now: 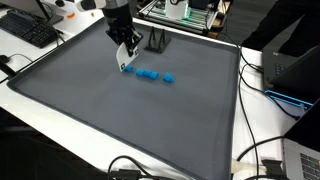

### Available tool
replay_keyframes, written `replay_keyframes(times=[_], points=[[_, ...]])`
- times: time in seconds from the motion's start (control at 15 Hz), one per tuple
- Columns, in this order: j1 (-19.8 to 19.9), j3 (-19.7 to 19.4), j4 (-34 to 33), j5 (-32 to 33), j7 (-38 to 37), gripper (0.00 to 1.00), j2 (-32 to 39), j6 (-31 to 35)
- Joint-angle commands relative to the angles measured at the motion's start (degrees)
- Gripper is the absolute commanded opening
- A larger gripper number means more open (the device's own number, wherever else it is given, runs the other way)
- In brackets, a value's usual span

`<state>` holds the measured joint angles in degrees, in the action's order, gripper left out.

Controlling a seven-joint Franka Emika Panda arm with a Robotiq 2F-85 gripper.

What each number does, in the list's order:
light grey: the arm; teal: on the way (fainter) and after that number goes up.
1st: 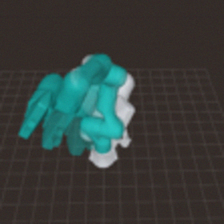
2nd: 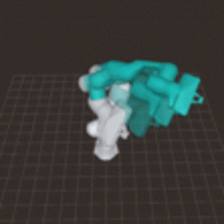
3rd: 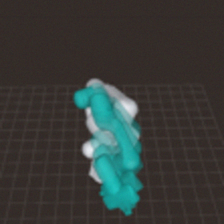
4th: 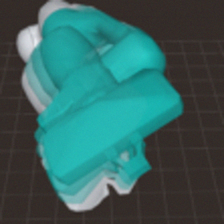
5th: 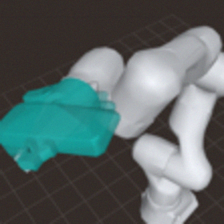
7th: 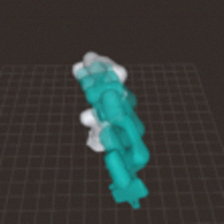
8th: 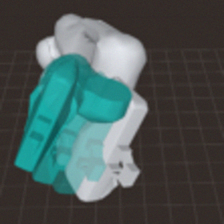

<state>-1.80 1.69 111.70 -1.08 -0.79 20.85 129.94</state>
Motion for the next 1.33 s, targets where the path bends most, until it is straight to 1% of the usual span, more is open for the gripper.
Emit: replay_keyframes(times=[0.0, 0.27, 0.4, 0.8, 1.27], points=[[-0.6, -0.8, 2.2, -1.6, -7.7, 0.01, -4.3, -3.7], [-1.0, -0.9, 2.7, -4.4, -18.5, 0.01, -7.2, -9.3], [-1.4, -1.0, 4.0, -5.2, -24.0, 0.01, -8.7, -10.9], [-2.1, -1.1, 10.4, -5.2, -38.1, 0.01, -12.7, -10.2], [-1.6, -0.8, 17.6, -8.1, -50.2, 0.01, -15.5, -8.9]])
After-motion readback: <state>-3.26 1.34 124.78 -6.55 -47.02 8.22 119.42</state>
